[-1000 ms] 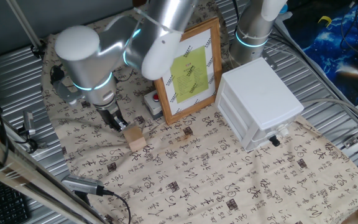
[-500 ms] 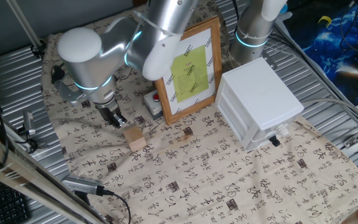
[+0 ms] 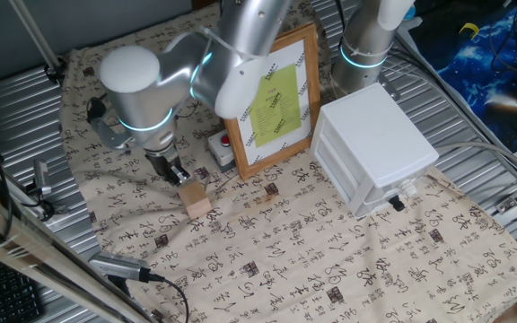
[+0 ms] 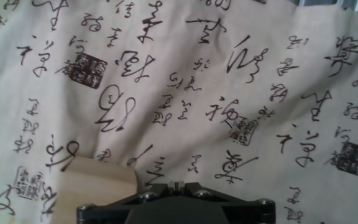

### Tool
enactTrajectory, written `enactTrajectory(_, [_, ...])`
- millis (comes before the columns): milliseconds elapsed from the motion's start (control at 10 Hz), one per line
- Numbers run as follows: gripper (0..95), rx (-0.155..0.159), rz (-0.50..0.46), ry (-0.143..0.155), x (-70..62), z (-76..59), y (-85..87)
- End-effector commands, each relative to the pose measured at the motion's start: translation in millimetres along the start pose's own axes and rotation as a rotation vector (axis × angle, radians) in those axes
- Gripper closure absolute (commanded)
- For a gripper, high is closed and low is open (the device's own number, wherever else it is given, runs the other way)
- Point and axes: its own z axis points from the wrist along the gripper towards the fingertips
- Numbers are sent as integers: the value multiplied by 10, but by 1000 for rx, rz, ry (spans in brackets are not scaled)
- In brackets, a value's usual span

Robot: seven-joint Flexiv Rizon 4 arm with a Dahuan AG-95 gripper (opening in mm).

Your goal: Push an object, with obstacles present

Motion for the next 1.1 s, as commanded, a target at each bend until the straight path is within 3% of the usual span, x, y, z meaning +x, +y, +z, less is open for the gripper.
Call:
enactTrajectory(100, [950,-22,5,-16,-18,66,77])
enactTrajectory(400, [950,-49,32,-25,-80,105,235])
enactTrajectory(600, [950,-50,54,-24,-141,87,424])
enactTrajectory(1100, [950,-57,89,-24,-196,37,700])
